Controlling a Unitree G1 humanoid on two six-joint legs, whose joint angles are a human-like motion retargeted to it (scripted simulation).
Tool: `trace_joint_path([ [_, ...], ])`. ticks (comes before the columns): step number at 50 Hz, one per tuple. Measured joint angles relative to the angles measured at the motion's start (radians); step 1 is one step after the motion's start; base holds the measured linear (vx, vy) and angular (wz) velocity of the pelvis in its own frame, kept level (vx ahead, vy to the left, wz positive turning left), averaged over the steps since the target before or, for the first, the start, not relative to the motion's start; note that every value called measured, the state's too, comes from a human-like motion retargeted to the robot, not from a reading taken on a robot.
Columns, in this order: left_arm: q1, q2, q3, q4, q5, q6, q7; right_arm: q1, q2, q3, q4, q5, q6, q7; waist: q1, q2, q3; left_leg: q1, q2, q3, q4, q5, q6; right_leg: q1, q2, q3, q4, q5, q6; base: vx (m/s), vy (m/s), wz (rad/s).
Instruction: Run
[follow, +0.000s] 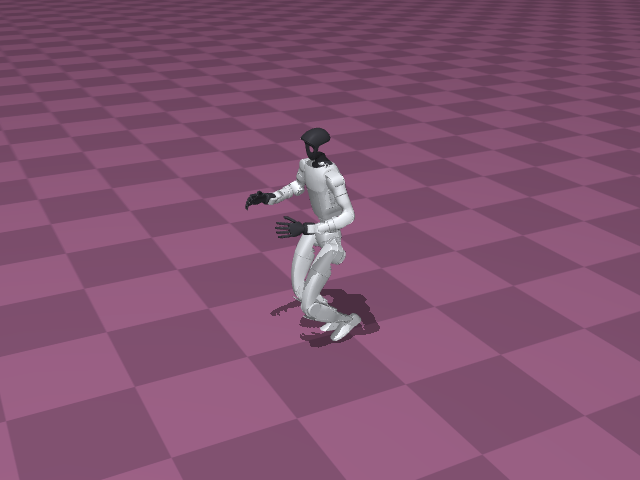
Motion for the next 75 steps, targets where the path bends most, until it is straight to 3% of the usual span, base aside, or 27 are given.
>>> trace_joint_path([
  [4, 0.055, -0.017, -0.002, -0.016, -0.043, 0.006, 0.0, 0.093, 0.035, 0.005, 0.004, 0.033, -0.003, 0.017, 0.001, -0.002, -0.044, 0.054, -0.038, 0.02, -0.195, 0.114, -0.014, 0.005, -0.027, 0.003, -0.046, 0.233, 0.027, 0.11, 0.01, -0.06],
  [6, 0.067, -0.021, -0.003, -0.021, -0.065, 0.011, 0.003, 0.123, 0.04, 0.015, 0.004, 0.035, -0.009, 0.031, -0.004, -0.003, -0.056, 0.074, -0.058, 0.021, -0.249, 0.147, -0.025, -0.007, -0.041, 0.002, -0.039, 0.274, 0.033, 0.07, 0.02, 0.0],
  [10, 0.062, -0.015, 0.005, -0.027, -0.098, 0.028, 0.008, 0.159, 0.032, 0.023, -0.014, 0.031, -0.014, 0.051, -0.016, -0.003, -0.06, 0.097, -0.053, 0.022, -0.242, 0.114, -0.025, -0.01, -0.042, 0.004, -0.035, 0.233, 0.036, 0.0, 0.0, 0.0],
  [15, 0.019, 0.004, 0.033, -0.032, -0.097, 0.028, 0.004, 0.148, 0.0, 0.016, -0.013, 0.002, 0.008, 0.066, -0.018, 0.002, -0.018, 0.061, 0.008, 0.023, -0.085, -0.075, 0.009, 0.005, -0.029, -0.01, 0.021, -0.03, -0.001, 0.0, 0.0, 0.0],
  [18, -0.015, 0.001, 0.049, -0.025, -0.106, 0.013, 0.009, 0.151, 0.009, -0.004, 0.013, 0.031, 0.01, 0.048, -0.012, 0.009, 0.0, 0.049, 0.017, 0.027, -0.123, -0.059, 0.016, 0.03, -0.017, -0.013, -0.035, 0.003, -0.009, 0.04, 0.02, -0.11],
  [22, 0.017, -0.022, 0.019, -0.014, -0.114, 0.012, 0.031, 0.248, 0.042, 0.012, 0.04, 0.078, -0.002, 0.054, -0.017, -0.003, -0.042, 0.077, -0.041, 0.032, -0.323, 0.09, -0.006, 0.019, -0.022, 0.025, -0.105, 0.243, 0.015, 0.07, 0.06, -0.19],
  [25, 0.015, -0.031, -0.009, 0.001, -0.12, 0.026, 0.039, 0.296, 0.048, 0.037, 0.062, 0.088, -0.004, 0.084, -0.046, -0.029, -0.058, 0.115, -0.114, 0.035, -0.443, 0.156, -0.006, -0.035, -0.07, 0.041, 0.001, 0.321, 0.029, 0.04, 0.07, -0.08],
  [28, -0.012, -0.023, -0.027, 0.009, -0.097, 0.036, 0.052, 0.334, 0.049, 0.053, 0.066, 0.093, 0.001, 0.102, -0.08, -0.051, -0.052, 0.144, -0.157, 0.034, -0.442, 0.086, 0.013, -0.085, -0.12, 0.039, 0.207, 0.288, 0.031, 0.01, 0.07, -0.1],
  [33, -0.206, 0.027, -0.05, 0.063, 0.006, 0.064, 0.081, 0.341, 0.059, 0.04, 0.095, 0.05, 0.038, 0.11, -0.151, -0.095, -0.009, 0.17, -0.218, 0.059, -0.432, -0.187, 0.062, -0.218, -0.222, 0.051, 0.545, 0.167, 0.049, 0.01, 0.07, -0.01],
  [36, -0.306, 0.011, -0.073, 0.094, 0.004, 0.065, 0.1, 0.337, 0.074, 0.031, 0.125, 0.04, 0.045, 0.098, -0.178, -0.089, -0.013, 0.184, -0.241, 0.043, -0.516, -0.176, 0.067, -0.283, -0.23, 0.045, 0.519, 0.169, 0.043, 0.07, 0.04, 0.15],
  [38, -0.299, -0.015, -0.084, 0.091, -0.017, 0.052, 0.107, 0.346, 0.079, 0.034, 0.135, 0.047, 0.038, 0.085, -0.185, -0.069, -0.037, 0.199, -0.243, 0.011, -0.589, -0.101, 0.046, -0.279, -0.205, 0.029, 0.391, 0.204, 0.041, 0.13, -0.01, 0.06],
  [41, -0.235, -0.05, -0.1, 0.091, -0.041, 0.038, 0.105, 0.354, 0.085, 0.041, 0.153, 0.051, 0.025, 0.058, -0.168, -0.046, -0.079, 0.186, -0.217, -0.016, -0.618, 0.119, -0.021, -0.217, -0.15, 0.017, 0.151, 0.284, 0.035, 0.11, -0.04, 0.1],
  [43, -0.19, -0.061, -0.11, 0.105, -0.049, 0.039, 0.093, 0.353, 0.086, 0.039, 0.161, 0.055, 0.019, 0.04, -0.13, -0.03, -0.092, 0.145, -0.176, -0.028, -0.532, 0.177, -0.058, -0.152, -0.106, 0.009, 0.025, 0.317, 0.029, 0.06, -0.03, -0.08],
  [45, -0.15, -0.065, -0.108, 0.128, -0.054, 0.046, 0.073, 0.34, 0.08, 0.03, 0.159, 0.054, 0.015, 0.017, -0.08, -0.013, -0.092, 0.1, -0.114, -0.028, -0.384, 0.155, -0.072, -0.08, -0.068, -0.013, -0.054, 0.296, 0.018, 0.03, -0.02, -0.25],
  [49, -0.073, -0.054, -0.064, 0.192, -0.023, 0.057, 0.052, 0.282, 0.048, -0.02, 0.155, 0.014, 0.006, -0.032, 0.002, -0.009, -0.069, 0.012, -0.011, -0.016, -0.102, -0.022, -0.036, -0.003, -0.038, -0.046, -0.056, 0.05, -0.023, 0.02, 0.0, -0.36],
  [51, -0.053, -0.045, -0.03, 0.254, 0.009, 0.064, 0.047, 0.236, 0.035, -0.058, 0.174, -0.009, 0.008, -0.058, 0.031, 0.004, -0.041, -0.01, 0.018, -0.021, -0.063, -0.091, -0.02, 0.027, -0.015, -0.058, -0.061, -0.006, -0.026, 0.04, 0.01, -0.45],
  [55, -0.001, -0.069, -0.011, 0.41, 0.04, 0.086, 0.049, 0.225, 0.052, -0.09, 0.22, -0.029, 0.014, -0.071, 0.034, 0.006, -0.025, 0.043, -0.029, -0.008, -0.204, -0.111, 0.017, 0.013, -0.043, -0.052, 0.013, 0.051, -0.012, 0.07, 0.02, -0.28],
  [59, -0.001, -0.076, -0.037, 0.525, 0.05, 0.109, 0.027, 0.258, 0.071, -0.065, 0.239, -0.003, 0.035, 0.004, -0.036, -0.037, -0.028, 0.122, -0.145, 0.018, -0.41, -0.191, 0.079, -0.128, -0.157, -0.021, 0.281, 0.125, 0.015, 0.1, 0.02, 0.1],
  [63, -0.017, -0.078, -0.073, 0.599, 0.054, 0.124, 0.005, 0.293, 0.092, -0.014, 0.252, 0.027, 0.046, 0.072, -0.091, -0.053, -0.049, 0.16, -0.204, -0.009, -0.538, -0.133, 0.058, -0.192, -0.172, 0.007, 0.286, 0.149, 0.035, 0.12, -0.03, 0.25],
  [65, -0.007, -0.081, -0.088, 0.604, 0.051, 0.121, -0.001, 0.305, 0.1, 0.009, 0.256, 0.034, 0.047, 0.09, -0.092, -0.045, -0.06, 0.156, -0.19, -0.023, -0.529, -0.032, 0.01, -0.17, -0.127, 0.025, 0.167, 0.178, 0.039, 0.09, -0.05, 0.11],
  [68, 0.019, -0.072, -0.085, 0.563, 0.044, 0.113, -0.016, 0.297, 0.092, 0.024, 0.223, 0.034, 0.046, 0.083, -0.053, -0.025, -0.061, 0.09, -0.105, -0.013, -0.333, 0.007, -0.026, -0.098, -0.061, 0.025, 0.027, 0.141, 0.008, 0.05, -0.04, -0.13],
  [70, 0.038, -0.067, -0.077, 0.534, 0.047, 0.104, -0.028, 0.272, 0.072, 0.025, 0.192, 0.015, 0.044, 0.076, -0.02, -0.024, -0.051, 0.034, -0.042, 0.009, -0.164, -0.028, -0.011, -0.067, -0.048, 0.014, 0.012, 0.033, -0.018, 0.03, -0.01, -0.34],
  [72, 0.046, -0.049, -0.05, 0.503, 0.05, 0.098, -0.045, 0.229, 0.042, 0.006, 0.165, 0.006, 0.053, 0.067, 0.013, -0.014, -0.032, -0.018, 0.019, 0.016, -0.072, -0.075, 0.018, -0.046, -0.015, 0.008, -0.02, -0.012, -0.026, 0.06, 0.0, -0.47],
  [75, 0.07, -0.039, -0.033, 0.459, 0.04, 0.097, -0.067, 0.228, 0.037, -0.017, 0.133, 0.019, 0.057, 0.058, 0.05, -0.004, -0.044, -0.038, 0.043, 0.017, -0.136, -0.049, 0.031, -0.016, 0.011, 0.012, -0.12, 0.064, -0.029, 0.1, 0.03, -0.43],
])
